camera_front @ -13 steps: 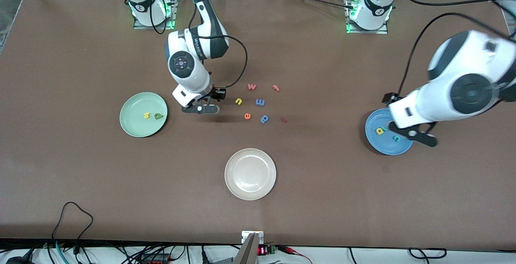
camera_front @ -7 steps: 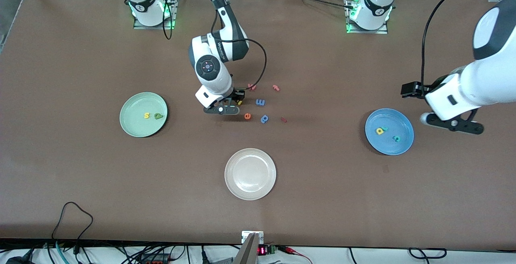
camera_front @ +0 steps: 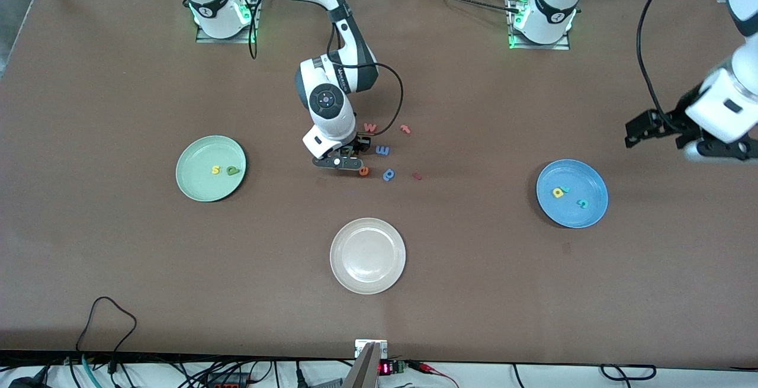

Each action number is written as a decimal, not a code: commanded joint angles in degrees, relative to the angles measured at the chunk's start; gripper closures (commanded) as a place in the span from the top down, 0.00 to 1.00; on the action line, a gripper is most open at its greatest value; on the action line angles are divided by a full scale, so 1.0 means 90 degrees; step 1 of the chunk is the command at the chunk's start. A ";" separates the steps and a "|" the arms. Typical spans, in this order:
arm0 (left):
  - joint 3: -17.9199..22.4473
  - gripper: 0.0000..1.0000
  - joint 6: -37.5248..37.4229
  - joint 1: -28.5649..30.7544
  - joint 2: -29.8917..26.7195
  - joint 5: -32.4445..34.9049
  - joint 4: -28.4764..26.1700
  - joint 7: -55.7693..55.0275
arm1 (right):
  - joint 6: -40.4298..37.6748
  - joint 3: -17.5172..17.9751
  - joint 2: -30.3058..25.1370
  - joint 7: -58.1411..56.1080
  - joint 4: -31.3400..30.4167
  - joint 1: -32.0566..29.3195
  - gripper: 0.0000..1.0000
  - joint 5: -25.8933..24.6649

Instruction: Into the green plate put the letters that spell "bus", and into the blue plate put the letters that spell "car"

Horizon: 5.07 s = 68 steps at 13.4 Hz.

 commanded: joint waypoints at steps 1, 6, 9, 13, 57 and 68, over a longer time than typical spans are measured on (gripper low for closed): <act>0.0091 1.00 0.0182 -0.0308 -0.0703 0.0204 -0.0861 -0.0021 | -0.0014 0.0123 0.0060 0.0156 0.0141 -0.0020 0.51 0.0106; 0.0032 1.00 -0.0140 -0.0356 -0.0663 0.0174 -0.0675 -0.0001 | -0.0033 0.0153 0.0090 0.0127 0.0131 -0.0010 0.51 0.0096; 0.0032 1.00 -0.0199 -0.0395 -0.0644 0.0174 -0.0636 0.0038 | -0.0023 0.0143 0.0197 0.0117 0.0131 -0.0020 0.46 0.0087; -0.0086 1.00 -0.0335 -0.0395 -0.0615 0.0184 -0.0548 0.0038 | -0.0014 0.0143 0.0246 0.0127 0.0131 -0.0020 0.28 0.0086; -0.0232 1.00 -0.0502 -0.0376 -0.0615 0.0174 -0.0431 -0.0021 | -0.3470 -0.4242 -0.0574 -0.2744 0.1068 -0.0332 1.00 0.0214; -0.0232 1.00 -0.0502 -0.0376 -0.0615 0.0174 -0.0431 -0.0021 | -0.5180 -0.2627 -0.1508 -0.2705 0.3207 -0.2613 1.00 -0.1443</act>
